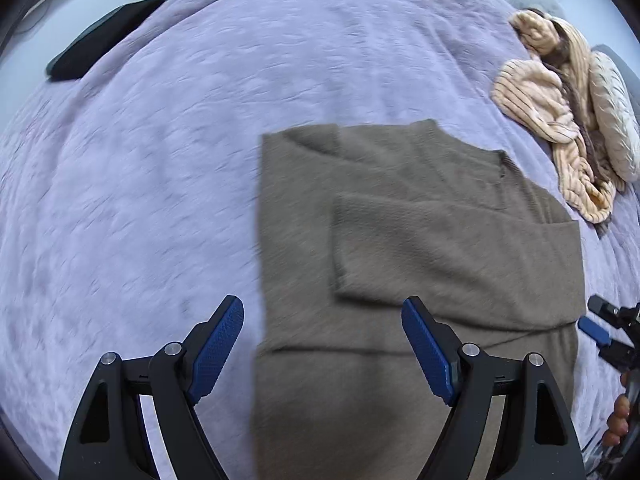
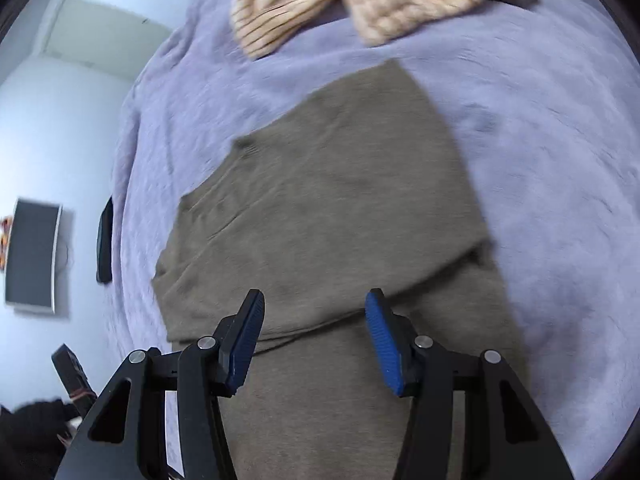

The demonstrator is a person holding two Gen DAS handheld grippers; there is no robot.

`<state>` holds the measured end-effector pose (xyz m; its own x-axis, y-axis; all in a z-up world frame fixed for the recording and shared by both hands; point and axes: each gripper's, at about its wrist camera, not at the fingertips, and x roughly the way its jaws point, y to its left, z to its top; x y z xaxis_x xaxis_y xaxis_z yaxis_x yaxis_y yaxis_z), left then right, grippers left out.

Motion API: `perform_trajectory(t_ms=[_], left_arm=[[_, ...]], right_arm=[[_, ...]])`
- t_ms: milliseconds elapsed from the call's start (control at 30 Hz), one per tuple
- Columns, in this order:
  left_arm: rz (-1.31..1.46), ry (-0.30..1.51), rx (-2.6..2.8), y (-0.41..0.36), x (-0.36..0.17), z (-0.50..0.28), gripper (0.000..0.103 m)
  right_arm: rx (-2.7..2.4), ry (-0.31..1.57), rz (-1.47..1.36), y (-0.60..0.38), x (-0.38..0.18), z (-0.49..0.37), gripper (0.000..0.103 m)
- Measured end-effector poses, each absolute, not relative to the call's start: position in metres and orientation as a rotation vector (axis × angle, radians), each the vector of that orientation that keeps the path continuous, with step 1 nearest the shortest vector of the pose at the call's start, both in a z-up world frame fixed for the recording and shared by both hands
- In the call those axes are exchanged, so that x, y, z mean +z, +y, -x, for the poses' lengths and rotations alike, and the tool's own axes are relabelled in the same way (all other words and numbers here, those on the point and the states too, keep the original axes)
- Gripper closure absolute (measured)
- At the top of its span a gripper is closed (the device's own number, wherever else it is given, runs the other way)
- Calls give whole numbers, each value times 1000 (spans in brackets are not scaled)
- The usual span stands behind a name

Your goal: Fold small clothes

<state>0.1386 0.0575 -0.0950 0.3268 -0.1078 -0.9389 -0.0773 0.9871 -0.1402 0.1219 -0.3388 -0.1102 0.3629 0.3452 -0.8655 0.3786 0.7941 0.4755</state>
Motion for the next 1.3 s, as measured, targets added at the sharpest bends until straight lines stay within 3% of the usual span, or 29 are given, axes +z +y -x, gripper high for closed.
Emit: perform_trajectory(t_ms=[167, 333, 500, 1033, 1300], left_arm=[[129, 1284, -62, 14, -115, -170, 21], [52, 1309, -36, 3, -134, -170, 21], [24, 1318, -45, 2, -146, -160, 21], [41, 1402, -44, 20, -124, -109, 21], [69, 1441, -77, 6, -114, -71, 21]], right_arm=[[-78, 1228, -853, -381, -137, -126, 46], [-64, 1101, -951, -402, -131, -131, 46], [-102, 1158, -955, -413, -157, -125, 52], [-111, 1361, -605, -368, -123, -84, 46], [-21, 1443, -428, -329, -113, -60, 34]])
